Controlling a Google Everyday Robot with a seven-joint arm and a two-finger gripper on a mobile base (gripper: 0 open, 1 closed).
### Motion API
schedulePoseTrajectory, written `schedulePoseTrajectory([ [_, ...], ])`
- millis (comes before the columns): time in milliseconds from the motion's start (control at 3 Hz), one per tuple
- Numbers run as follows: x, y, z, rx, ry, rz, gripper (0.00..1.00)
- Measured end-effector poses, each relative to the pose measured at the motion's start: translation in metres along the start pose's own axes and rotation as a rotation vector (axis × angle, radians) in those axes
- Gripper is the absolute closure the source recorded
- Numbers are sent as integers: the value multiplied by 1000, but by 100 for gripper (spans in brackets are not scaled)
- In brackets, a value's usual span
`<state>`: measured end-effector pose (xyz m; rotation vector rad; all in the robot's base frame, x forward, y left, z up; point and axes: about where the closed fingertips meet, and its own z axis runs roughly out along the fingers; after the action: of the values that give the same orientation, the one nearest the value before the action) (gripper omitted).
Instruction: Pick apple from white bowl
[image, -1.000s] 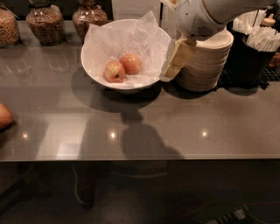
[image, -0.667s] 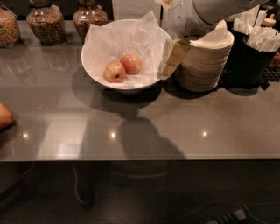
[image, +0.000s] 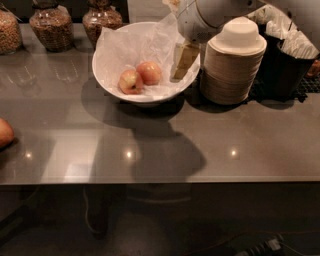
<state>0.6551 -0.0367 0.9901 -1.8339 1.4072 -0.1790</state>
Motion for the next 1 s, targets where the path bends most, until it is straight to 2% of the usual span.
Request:
schedulePoseTrajectory([
  [667,10,-14,46,-11,-25,-43,0],
  [1000,12,-12,67,-19,-55,-81,8],
])
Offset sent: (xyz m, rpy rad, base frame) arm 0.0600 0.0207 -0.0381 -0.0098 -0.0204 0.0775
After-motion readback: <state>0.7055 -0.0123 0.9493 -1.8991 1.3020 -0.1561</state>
